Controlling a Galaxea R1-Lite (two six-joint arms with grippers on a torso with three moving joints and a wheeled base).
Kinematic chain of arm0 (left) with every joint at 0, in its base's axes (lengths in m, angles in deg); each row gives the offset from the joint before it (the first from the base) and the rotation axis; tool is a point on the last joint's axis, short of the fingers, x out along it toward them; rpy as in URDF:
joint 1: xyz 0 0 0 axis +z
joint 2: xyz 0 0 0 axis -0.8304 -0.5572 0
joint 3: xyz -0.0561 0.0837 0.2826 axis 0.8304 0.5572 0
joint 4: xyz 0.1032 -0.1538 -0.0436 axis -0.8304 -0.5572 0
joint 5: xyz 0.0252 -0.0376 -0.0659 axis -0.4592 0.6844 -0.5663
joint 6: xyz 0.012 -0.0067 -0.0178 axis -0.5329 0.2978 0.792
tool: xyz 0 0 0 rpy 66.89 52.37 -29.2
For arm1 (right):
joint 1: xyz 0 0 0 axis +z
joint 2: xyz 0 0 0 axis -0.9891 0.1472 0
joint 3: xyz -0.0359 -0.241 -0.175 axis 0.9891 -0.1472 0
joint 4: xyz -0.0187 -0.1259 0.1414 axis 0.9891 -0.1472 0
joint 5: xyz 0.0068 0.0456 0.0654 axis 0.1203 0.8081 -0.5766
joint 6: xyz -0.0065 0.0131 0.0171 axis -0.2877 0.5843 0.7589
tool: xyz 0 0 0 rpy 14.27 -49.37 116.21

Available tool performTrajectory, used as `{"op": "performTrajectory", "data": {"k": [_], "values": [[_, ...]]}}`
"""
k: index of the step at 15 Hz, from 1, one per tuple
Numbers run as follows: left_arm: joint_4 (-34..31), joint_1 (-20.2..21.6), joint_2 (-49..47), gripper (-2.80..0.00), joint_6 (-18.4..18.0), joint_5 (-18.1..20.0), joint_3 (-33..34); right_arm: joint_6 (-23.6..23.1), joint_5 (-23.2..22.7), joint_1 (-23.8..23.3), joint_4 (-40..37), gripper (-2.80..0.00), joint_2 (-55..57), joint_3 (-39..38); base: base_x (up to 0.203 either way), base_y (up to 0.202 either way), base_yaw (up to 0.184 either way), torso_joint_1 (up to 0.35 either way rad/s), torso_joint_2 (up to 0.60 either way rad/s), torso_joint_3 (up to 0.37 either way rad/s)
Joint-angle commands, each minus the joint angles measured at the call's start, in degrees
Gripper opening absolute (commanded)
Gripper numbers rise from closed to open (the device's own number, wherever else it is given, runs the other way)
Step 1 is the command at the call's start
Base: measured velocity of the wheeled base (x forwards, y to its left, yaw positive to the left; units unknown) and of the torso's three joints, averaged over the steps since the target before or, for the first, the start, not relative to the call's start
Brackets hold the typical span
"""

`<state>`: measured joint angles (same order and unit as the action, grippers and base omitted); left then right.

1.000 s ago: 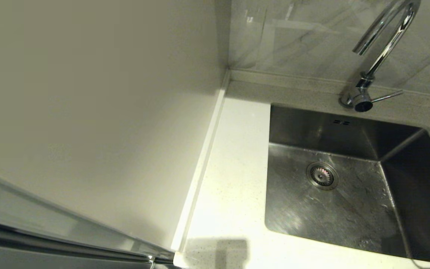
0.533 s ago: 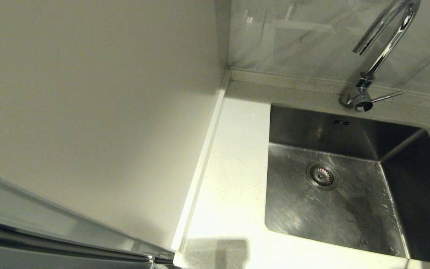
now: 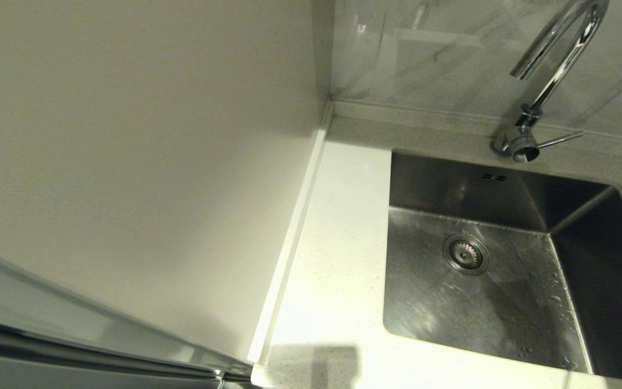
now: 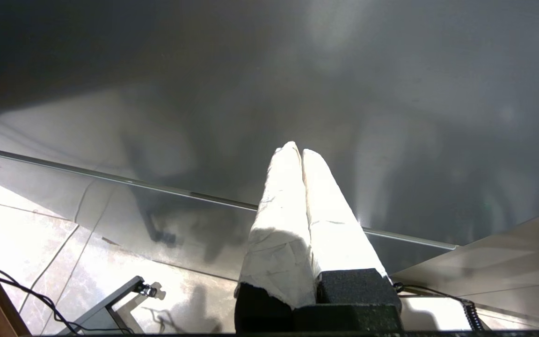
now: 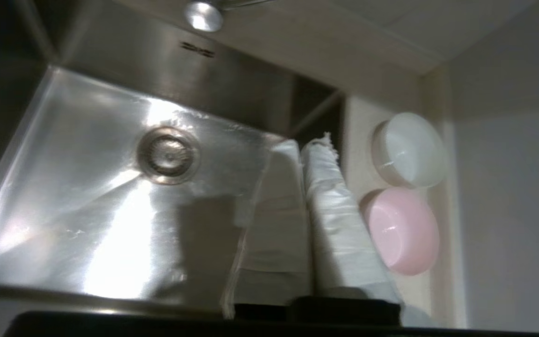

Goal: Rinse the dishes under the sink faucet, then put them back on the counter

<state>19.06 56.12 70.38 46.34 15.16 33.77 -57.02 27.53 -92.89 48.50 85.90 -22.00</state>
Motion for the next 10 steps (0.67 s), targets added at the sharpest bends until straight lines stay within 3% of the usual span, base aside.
{"op": "performTrajectory", "data": {"k": [1,7,10], "values": [[0.02,0.02,0.18,-2.80,0.03,0.00,0.00,3.63,-0.24,1.77,-1.10,-2.80,-4.94,-1.81,0.000,0.000,0.000,0.000,0.00,0.000],[0.02,-0.06,0.18,-2.80,0.03,-0.04,0.00,5.98,-0.39,4.65,-1.58,-2.80,-26.36,-26.66,0.000,0.000,0.000,0.000,0.00,0.000],[0.02,0.02,0.18,-2.80,0.03,-0.05,0.00,6.47,-0.70,5.22,5.85,-2.80,-33.44,-36.30,0.000,0.000,0.000,0.000,0.00,0.000]]}}
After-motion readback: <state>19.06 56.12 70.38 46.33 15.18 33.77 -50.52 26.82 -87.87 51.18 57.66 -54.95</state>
